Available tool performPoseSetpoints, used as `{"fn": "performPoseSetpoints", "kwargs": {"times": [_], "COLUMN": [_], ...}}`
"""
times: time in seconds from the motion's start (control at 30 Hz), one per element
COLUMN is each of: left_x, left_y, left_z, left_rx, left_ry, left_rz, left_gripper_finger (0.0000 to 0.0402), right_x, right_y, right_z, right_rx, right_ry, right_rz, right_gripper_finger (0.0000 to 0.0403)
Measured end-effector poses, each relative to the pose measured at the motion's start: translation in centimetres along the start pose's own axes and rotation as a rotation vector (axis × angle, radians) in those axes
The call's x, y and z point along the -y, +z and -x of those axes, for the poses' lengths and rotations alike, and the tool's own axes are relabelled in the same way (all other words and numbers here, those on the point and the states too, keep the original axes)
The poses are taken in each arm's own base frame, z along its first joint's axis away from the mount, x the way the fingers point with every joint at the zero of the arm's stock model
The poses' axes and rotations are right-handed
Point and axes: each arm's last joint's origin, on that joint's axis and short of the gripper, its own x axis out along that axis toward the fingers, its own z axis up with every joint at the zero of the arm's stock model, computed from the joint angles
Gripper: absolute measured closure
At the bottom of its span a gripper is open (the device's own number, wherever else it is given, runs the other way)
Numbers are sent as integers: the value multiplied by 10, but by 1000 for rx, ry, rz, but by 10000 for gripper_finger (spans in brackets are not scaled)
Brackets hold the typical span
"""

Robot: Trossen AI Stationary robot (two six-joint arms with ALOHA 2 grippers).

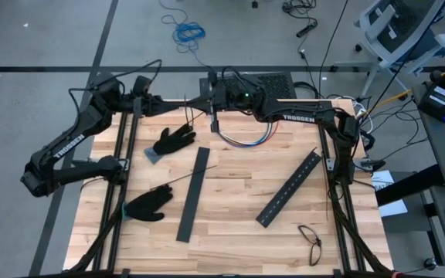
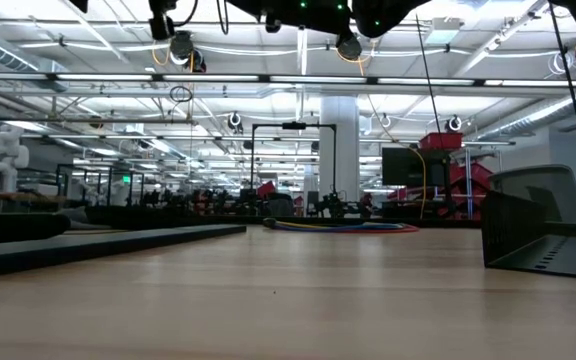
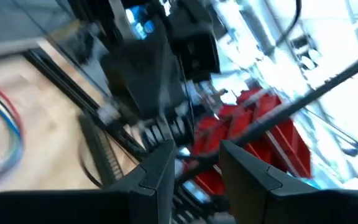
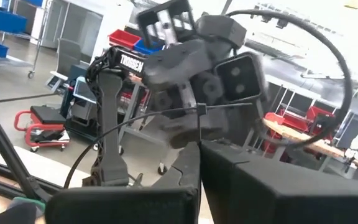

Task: Ziptie cables

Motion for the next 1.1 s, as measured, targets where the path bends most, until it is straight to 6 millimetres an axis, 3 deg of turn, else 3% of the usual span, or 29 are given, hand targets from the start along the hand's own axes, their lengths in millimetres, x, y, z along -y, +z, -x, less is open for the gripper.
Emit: {"fn": "performPoseSetpoints", "kwargs": {"times": [0.27,0.5,1.1], "left_x": [6,8,11], "left_y": [2,5,-2], "left_z": [11,2,-14], "left_rx": [68,99,91], "left_ry": [38,10,-6], "left_rz": [-227,-211,-167], "left_gripper_finger": [278,278,278], "right_x": [-10,-20,-23], "right_y": [0,0,5], "right_z": [-4,-8,-10], "right_rx": [-17,-41,-7], "right_ry": [37,56,62], "right_rz": [-94,-138,-128], "right_gripper_finger": [403,403,403]}}
